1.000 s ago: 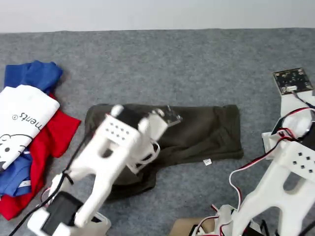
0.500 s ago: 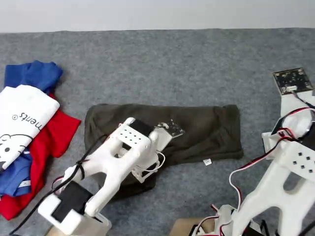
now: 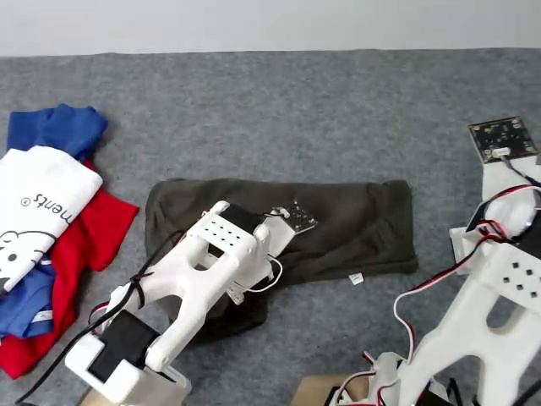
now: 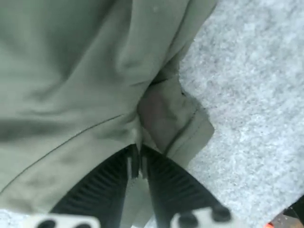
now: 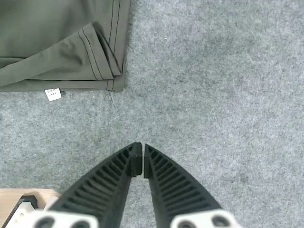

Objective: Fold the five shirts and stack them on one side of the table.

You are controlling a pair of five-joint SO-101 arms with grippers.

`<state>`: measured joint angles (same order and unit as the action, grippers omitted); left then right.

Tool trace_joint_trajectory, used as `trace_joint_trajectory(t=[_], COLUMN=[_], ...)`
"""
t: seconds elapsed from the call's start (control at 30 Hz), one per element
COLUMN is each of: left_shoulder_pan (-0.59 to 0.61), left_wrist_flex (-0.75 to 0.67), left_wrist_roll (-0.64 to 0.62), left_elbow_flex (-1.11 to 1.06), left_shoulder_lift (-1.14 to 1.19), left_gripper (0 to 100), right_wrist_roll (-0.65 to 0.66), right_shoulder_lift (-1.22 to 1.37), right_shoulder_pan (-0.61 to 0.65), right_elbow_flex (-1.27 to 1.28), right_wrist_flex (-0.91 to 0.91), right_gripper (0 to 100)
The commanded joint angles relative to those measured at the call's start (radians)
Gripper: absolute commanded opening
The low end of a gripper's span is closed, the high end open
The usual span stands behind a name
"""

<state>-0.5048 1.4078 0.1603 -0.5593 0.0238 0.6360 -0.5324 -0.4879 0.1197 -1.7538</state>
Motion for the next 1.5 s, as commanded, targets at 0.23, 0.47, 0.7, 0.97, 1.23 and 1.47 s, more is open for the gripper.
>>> trace_joint_trajectory(t=[0.23, 0.47, 0.7, 0.97, 1.23, 1.47], left_shoulder_pan=[-0.075, -0.186, -0.183, -0.181, -0.104, 0.203], left_wrist_flex=[0.104, 0.153, 0.183, 0.265, 0.342, 0.344], left_wrist_roll=[0.011, 0.005, 0.003, -0.020, -0.025, -0.018], left_elbow_flex=[0.094, 0.200, 0.197, 0.255, 0.404, 0.433], left_shoulder_lift=[-0.002, 0.003, 0.005, -0.003, -0.051, -0.296], left_gripper=[0, 0, 2, 14, 13, 12], right_wrist_roll=[-0.006, -0.006, -0.006, -0.006, -0.006, -0.008], right_shoulder_lift=[-0.036, -0.036, -0.036, -0.036, -0.036, -0.036], right_shoulder_pan=[-0.013, -0.012, -0.013, -0.013, -0.013, -0.013], right_elbow_flex=[-0.006, -0.006, -0.006, -0.006, -0.006, -0.006], right_wrist_flex=[-0.038, -0.038, -0.038, -0.038, -0.038, -0.038], right_gripper=[0.9, 0.9, 0.9, 0.9, 0.9, 0.9])
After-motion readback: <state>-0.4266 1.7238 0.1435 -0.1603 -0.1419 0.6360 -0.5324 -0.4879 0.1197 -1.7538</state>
